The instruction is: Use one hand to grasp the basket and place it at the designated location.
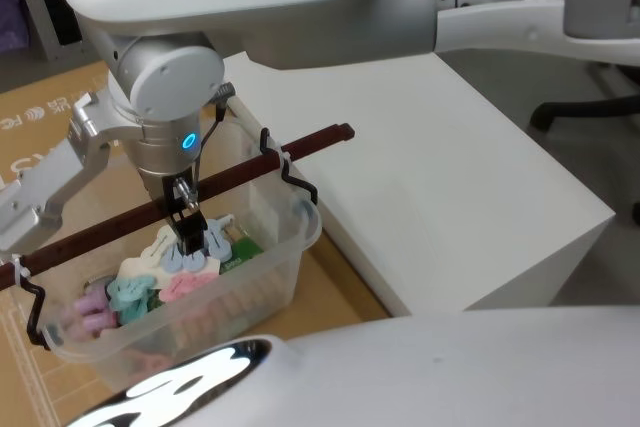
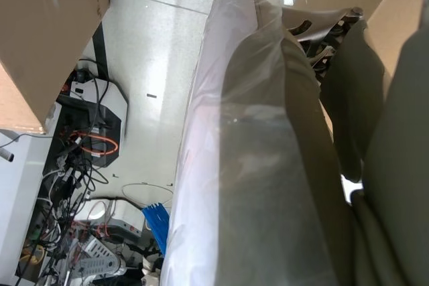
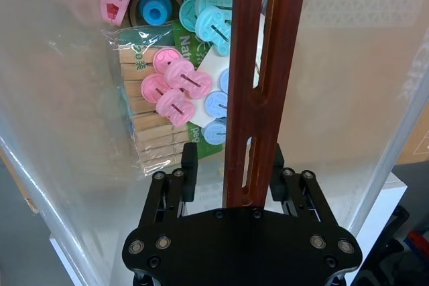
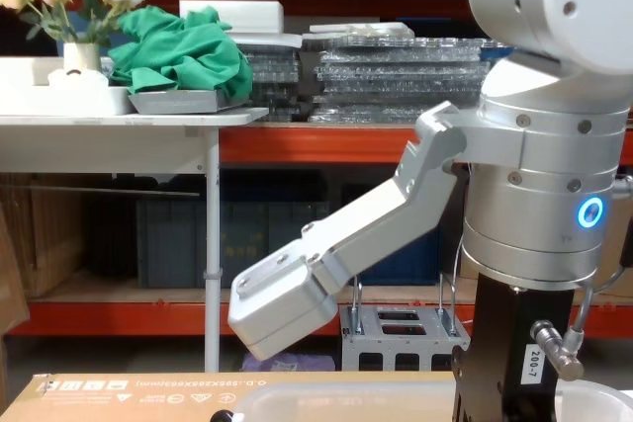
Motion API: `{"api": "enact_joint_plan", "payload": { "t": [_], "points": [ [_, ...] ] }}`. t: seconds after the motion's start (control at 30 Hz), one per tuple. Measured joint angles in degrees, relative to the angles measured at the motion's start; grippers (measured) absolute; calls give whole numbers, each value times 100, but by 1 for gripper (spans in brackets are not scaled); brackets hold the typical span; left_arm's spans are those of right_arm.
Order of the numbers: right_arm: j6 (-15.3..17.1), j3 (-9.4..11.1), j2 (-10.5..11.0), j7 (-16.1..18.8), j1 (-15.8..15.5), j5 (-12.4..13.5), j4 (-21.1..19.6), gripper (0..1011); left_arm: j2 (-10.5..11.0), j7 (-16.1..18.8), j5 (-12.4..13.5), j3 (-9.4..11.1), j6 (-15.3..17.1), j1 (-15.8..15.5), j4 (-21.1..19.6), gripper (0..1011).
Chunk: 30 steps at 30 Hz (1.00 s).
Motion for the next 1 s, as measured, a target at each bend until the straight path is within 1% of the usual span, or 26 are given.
{"api": "enact_joint_plan", "payload": {
  "t": [0.03, 0.07, 0.1, 0.17, 0.2, 0.33, 0.37, 0.5, 1.0],
  "points": [
    [-5, -5, 0, 3, 5, 3, 3, 603, 0, 0, 0, 0, 0, 0, 0, 0],
    [-9, -7, 0, 3, 7, 4, 6, 620, 0, 0, 0, 0, 0, 0, 0, 0],
    [-14, -11, 0, 4, 13, 5, 14, 679, 0, 0, 0, 0, 0, 0, 0, 0],
    [-15, -15, -3, 5, 16, 6, 20, 726, 0, 0, 0, 0, 0, 0, 0, 0],
    [-16, -18, -3, 5, 19, 6, 25, 782, 0, 0, 0, 0, 0, 0, 0, 0],
    [-16, -21, -3, 3, 26, 5, 36, 856, 0, 0, 0, 0, 0, 0, 0, 0],
    [-16, -21, -2, 1, 29, 5, 46, 908, 0, 0, 0, 0, 0, 0, 0, 0],
    [0, -14, 7, 1, 42, 14, 47, 1001, 0, 0, 0, 0, 0, 0, 0, 0],
    [116, 101, 165, 76, 164, 92, -210, 1001, 0, 0, 0, 0, 0, 0, 0, 0]
  ]
}}
